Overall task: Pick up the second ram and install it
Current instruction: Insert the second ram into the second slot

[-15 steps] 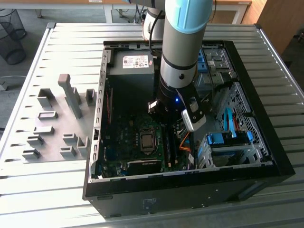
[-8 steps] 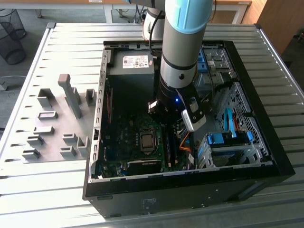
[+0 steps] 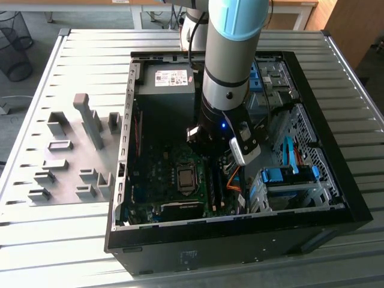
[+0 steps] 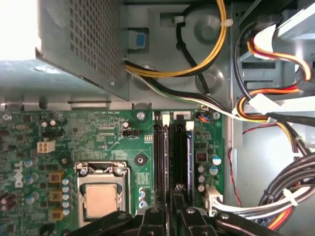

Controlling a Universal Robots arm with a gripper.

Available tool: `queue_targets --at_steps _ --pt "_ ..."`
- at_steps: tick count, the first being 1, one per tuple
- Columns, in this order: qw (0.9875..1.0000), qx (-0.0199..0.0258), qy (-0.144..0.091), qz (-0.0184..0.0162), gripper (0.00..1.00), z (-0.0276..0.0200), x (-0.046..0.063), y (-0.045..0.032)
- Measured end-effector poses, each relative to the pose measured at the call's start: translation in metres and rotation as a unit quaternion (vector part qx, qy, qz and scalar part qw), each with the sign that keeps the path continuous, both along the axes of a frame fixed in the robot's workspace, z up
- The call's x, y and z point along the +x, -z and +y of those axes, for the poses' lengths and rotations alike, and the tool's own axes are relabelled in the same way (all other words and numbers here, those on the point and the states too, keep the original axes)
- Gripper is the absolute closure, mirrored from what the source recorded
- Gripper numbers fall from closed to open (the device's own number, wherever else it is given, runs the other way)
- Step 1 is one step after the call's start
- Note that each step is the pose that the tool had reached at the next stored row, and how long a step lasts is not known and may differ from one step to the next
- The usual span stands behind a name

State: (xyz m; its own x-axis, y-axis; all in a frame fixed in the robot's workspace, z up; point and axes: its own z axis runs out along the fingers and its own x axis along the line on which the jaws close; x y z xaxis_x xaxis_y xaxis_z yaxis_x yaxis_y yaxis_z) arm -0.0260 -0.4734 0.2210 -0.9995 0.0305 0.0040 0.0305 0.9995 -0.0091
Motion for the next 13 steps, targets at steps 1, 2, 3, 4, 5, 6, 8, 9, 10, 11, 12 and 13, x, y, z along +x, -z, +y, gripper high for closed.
queue_targets --at_steps 1,2,3,4,5,6,8,9,10,11,12,13 --pt "1.0 0.0 0.0 0.0 0.79 0.0 0.0 -0.0033" --pt "1.0 0.0001 0.0 0.0 0.79 0.0 0.0 -0.0064" --pt "1.0 0.0 0.0 0.0 0.79 0.0 0.0 -0.0095" --pt "1.0 0.0 0.0 0.0 0.79 0.0 0.0 -0.012" --pt "1.0 0.0 0.0 0.0 0.79 0.0 0.0 -0.0137" --pt "1.0 0.0001 0.0 0.0 0.81 0.0 0.0 -0.0139" --pt "1.0 0.0002 0.0 -0.0001 0.87 0.0 0.0 -0.014" --pt "1.0 0.0001 0.0 0.0 0.9 0.0 0.0 -0.0141" --pt "1.0 0.0 0.0 0.0 0.9 0.0 0.0 -0.0142" --pt "1.0 0.0 0.0 0.0 0.9 0.0 0.0 -0.0143" --pt "1.0 0.0 0.0 0.0 0.9 0.0 0.0 -0.0142" --pt "1.0 0.0 0.0 0.0 0.9 0.0 0.0 -0.014"
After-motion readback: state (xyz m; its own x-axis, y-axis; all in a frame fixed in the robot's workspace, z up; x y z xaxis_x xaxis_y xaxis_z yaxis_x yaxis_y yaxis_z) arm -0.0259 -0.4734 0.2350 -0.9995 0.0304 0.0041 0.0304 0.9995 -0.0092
